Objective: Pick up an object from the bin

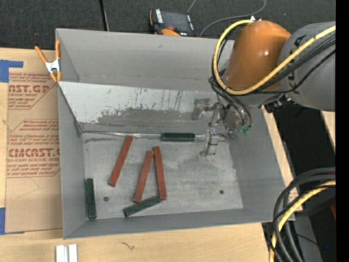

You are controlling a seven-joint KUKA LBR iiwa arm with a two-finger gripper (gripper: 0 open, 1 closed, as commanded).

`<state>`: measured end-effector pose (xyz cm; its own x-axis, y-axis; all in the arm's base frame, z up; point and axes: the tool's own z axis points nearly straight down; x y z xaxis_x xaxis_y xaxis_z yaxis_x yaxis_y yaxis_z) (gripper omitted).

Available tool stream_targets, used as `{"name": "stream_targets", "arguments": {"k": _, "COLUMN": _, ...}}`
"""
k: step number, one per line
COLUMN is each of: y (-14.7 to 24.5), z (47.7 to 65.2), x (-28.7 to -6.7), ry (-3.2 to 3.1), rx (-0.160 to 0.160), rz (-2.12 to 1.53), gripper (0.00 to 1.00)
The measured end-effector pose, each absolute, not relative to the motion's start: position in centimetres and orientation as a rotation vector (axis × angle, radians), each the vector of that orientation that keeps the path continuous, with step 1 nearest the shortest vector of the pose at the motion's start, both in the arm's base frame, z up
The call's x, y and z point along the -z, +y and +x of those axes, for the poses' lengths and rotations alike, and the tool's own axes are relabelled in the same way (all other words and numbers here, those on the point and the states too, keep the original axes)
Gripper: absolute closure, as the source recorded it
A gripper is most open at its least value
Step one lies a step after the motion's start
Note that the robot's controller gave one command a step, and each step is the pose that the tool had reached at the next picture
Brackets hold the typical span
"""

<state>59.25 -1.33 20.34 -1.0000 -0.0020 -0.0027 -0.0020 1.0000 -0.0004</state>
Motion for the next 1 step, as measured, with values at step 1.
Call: {"name": "stream_targets", "arguments": {"k": 1, "y": 7.97, "z": 58.82, "x": -15.80, "ry": 3.135, "rx": -0.005, "rz": -0.218, "gripper": 0.00}}
